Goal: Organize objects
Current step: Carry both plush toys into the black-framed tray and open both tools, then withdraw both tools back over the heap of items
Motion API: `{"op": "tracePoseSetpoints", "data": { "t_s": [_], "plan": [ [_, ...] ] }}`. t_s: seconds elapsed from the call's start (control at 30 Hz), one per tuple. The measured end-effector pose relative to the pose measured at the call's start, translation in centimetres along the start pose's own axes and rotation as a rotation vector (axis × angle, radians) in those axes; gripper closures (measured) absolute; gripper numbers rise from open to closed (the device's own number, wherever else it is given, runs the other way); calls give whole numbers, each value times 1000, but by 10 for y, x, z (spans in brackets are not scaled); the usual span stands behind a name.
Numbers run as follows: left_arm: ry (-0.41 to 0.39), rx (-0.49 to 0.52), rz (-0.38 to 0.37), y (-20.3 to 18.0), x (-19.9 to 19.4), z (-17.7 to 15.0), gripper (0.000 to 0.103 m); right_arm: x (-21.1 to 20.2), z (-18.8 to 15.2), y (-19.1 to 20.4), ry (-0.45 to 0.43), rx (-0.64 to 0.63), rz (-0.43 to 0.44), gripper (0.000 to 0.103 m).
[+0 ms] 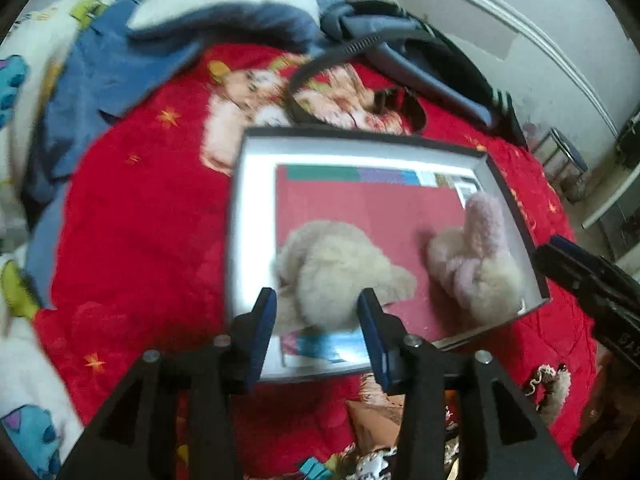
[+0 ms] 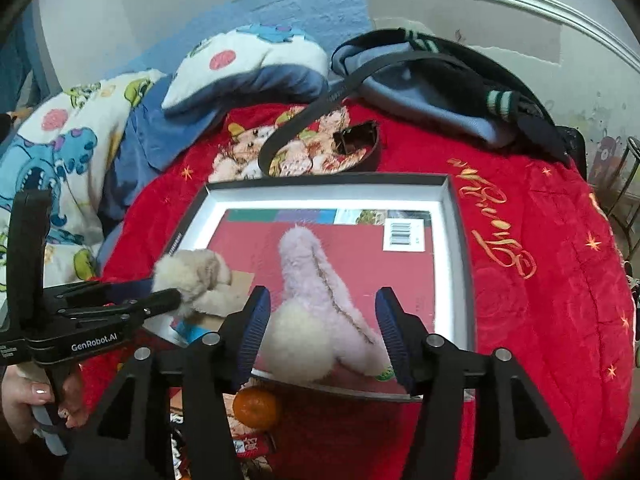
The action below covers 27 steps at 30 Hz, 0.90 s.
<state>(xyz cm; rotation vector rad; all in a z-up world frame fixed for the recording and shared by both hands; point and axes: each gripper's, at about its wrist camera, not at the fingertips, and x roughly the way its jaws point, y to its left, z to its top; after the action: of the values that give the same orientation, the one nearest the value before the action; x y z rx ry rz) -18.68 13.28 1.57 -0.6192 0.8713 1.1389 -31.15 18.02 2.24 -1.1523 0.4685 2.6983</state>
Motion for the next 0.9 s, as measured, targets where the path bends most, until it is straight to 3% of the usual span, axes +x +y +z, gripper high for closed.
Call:
{"op": "tracePoseSetpoints", "data": {
  "t_s": [0.17, 0.3, 0.57, 0.73, 0.9],
  "plan": [
    [-41, -1, 37, 2, -45, -13, 61, -55, -17, 1, -63, -30, -7, 49],
    [-39, -48, -1, 6, -89, -26, 61, -110, -41, 4, -61, -86, -18, 49],
    [-80, -20, 10, -13, -193, -38, 61, -233, -69, 30, -130, -301, -155, 49],
    [-137, -39, -32, -42, -254, -30, 61, -303, -73, 48, -148, -485, -276, 49],
    [-193, -35, -53, -75, -320, -21, 60, -387, -58, 51, -181, -485, -271, 49]
  ]
}}
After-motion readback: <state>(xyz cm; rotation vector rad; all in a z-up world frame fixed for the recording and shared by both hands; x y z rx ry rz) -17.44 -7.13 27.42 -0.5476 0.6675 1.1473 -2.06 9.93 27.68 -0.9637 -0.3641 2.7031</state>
